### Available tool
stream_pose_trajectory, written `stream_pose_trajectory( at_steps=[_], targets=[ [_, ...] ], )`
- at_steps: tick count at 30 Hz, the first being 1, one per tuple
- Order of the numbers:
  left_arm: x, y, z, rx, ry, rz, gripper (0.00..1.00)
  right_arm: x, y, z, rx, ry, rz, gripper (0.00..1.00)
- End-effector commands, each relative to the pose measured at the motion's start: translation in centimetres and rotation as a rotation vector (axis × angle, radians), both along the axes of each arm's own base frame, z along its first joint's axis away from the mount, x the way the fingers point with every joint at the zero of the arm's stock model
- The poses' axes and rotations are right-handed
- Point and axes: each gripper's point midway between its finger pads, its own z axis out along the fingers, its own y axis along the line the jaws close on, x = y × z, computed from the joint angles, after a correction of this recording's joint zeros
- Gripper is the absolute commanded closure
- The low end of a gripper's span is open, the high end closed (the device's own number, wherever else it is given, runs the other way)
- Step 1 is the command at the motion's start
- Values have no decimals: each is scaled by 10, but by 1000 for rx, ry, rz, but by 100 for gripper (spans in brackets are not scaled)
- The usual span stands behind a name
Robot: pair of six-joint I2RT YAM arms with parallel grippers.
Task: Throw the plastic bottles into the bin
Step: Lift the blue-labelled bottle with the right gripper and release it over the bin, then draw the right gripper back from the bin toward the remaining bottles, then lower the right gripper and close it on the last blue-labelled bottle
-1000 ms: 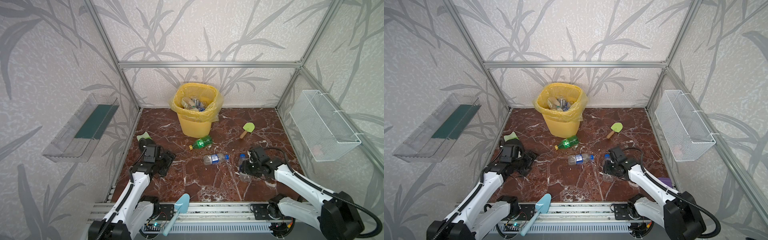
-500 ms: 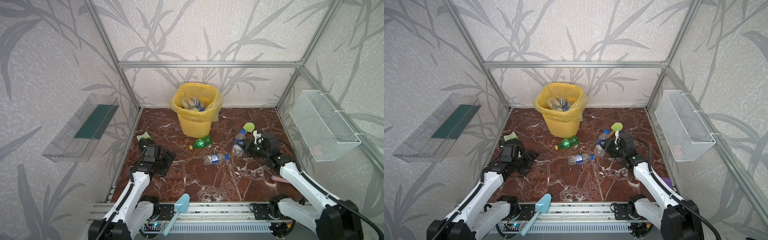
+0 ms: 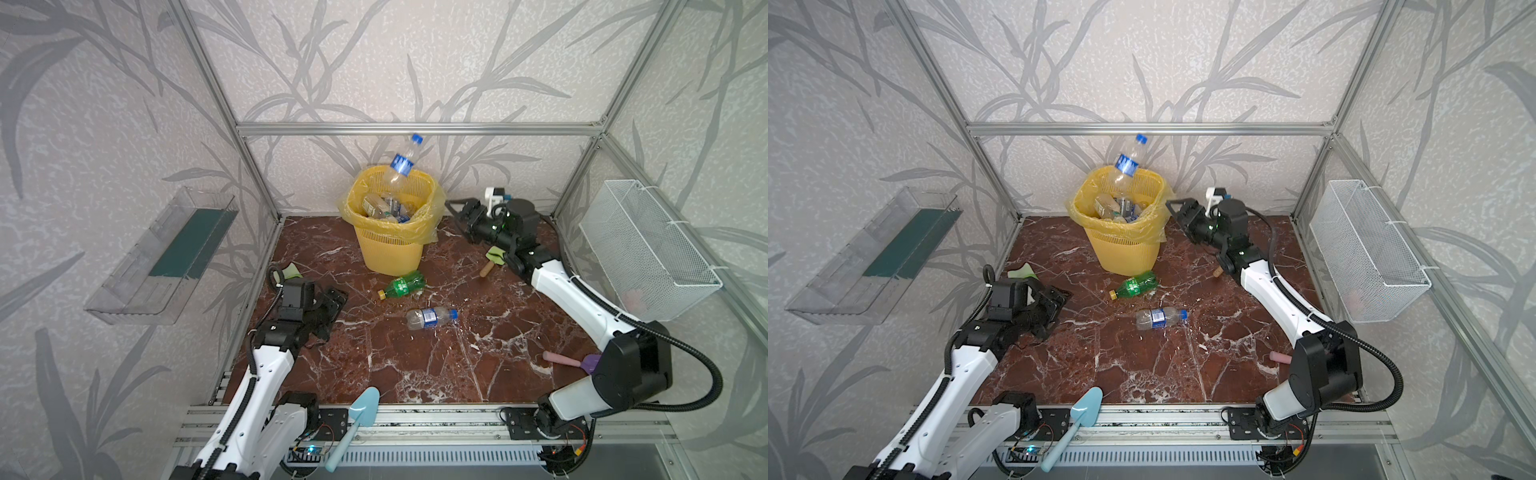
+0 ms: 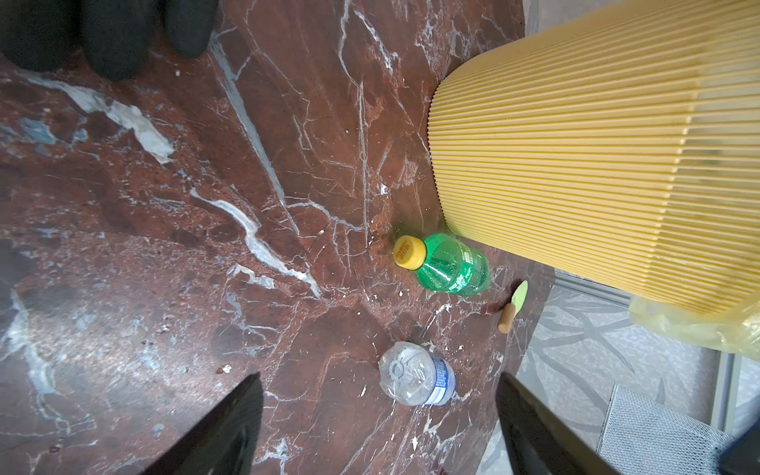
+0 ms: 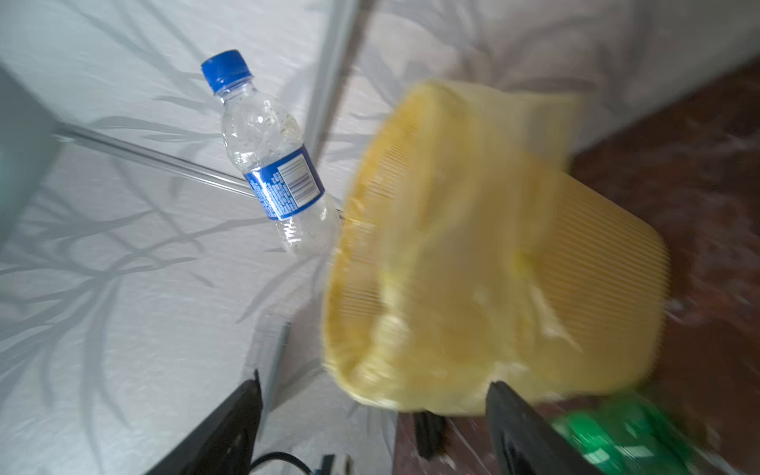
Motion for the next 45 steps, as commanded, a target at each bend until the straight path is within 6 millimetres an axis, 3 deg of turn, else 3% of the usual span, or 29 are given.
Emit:
stream_pose_trajectory(
  at_steps=[1, 4, 7, 13, 18, 26, 38, 45],
  targets=[
    [-8, 3, -22, 11, 61, 9, 12, -35, -32, -38, -64, 52, -59, 16],
    [-10, 4, -33, 7, 71, 16, 12, -65, -50, -86, -128, 126, -79, 18],
    [-10, 5, -37, 12, 76, 16, 12, -92, -59, -121, -181, 189, -63, 21],
    [-13, 4, -42, 16, 89, 9, 12, -131, -63, -166, -243, 328, -34, 23],
    [-14, 4, -46, 11, 97, 8, 12, -150, -49, -173, -288, 401, -5, 22],
    [-15, 0, -48, -6, 99, -6, 12, -164, -14, -181, -308, 491, -46, 18],
    [-21, -1, -47, -19, 83, -11, 12, -149, 38, -190, -315, 616, -99, 7],
    [-25, 1, -46, -10, 72, -1, 12, -141, 52, -212, -365, 705, -98, 3]
  ],
)
